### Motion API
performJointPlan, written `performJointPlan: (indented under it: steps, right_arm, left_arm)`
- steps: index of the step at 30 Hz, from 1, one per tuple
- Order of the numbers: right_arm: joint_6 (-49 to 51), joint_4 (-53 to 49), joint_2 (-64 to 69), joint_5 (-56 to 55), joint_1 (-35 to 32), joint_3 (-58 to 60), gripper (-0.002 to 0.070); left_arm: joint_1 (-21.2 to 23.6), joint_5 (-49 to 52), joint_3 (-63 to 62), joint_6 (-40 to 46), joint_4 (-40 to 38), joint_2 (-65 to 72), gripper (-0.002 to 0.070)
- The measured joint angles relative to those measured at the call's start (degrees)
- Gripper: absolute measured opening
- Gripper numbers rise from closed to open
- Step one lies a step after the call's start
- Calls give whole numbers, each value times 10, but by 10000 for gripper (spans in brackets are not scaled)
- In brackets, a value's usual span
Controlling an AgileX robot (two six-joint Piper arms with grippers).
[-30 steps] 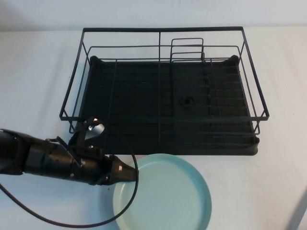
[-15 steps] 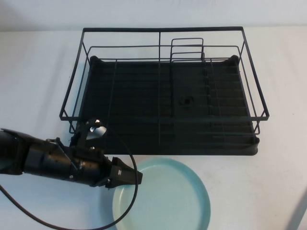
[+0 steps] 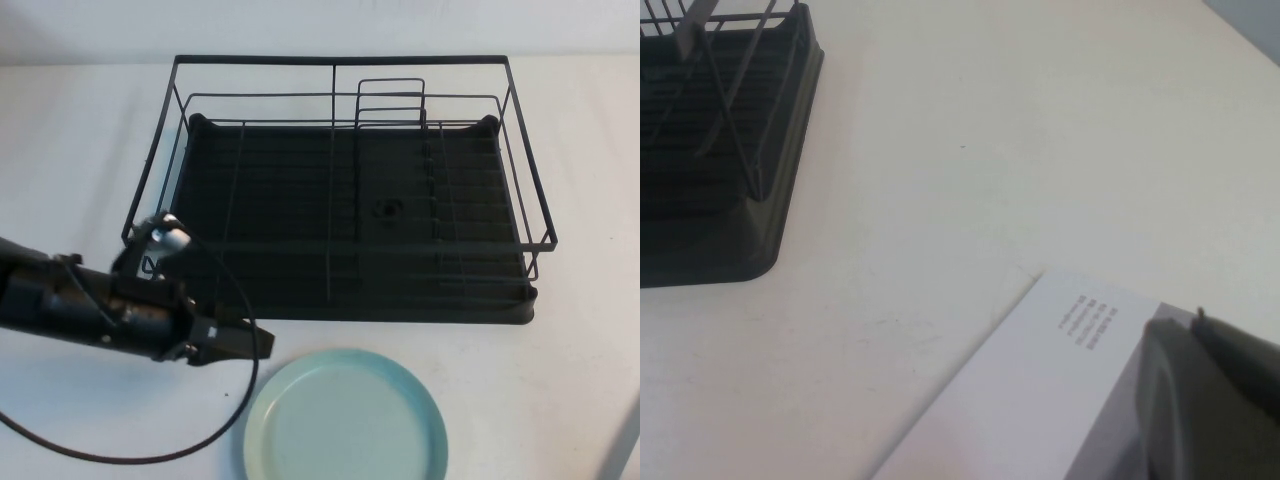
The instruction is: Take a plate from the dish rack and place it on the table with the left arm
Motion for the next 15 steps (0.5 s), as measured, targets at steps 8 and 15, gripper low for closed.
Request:
performJointPlan:
  steps: [8,15]
  right_arm:
    - [0,0,0,0,0,0,-20]
    - [0,0,0,0,0,0,-20]
  left_arm:
    - [30,-4,-2,-10,67,-124,101]
    - [30,-81,-2,-66,154,-279,6]
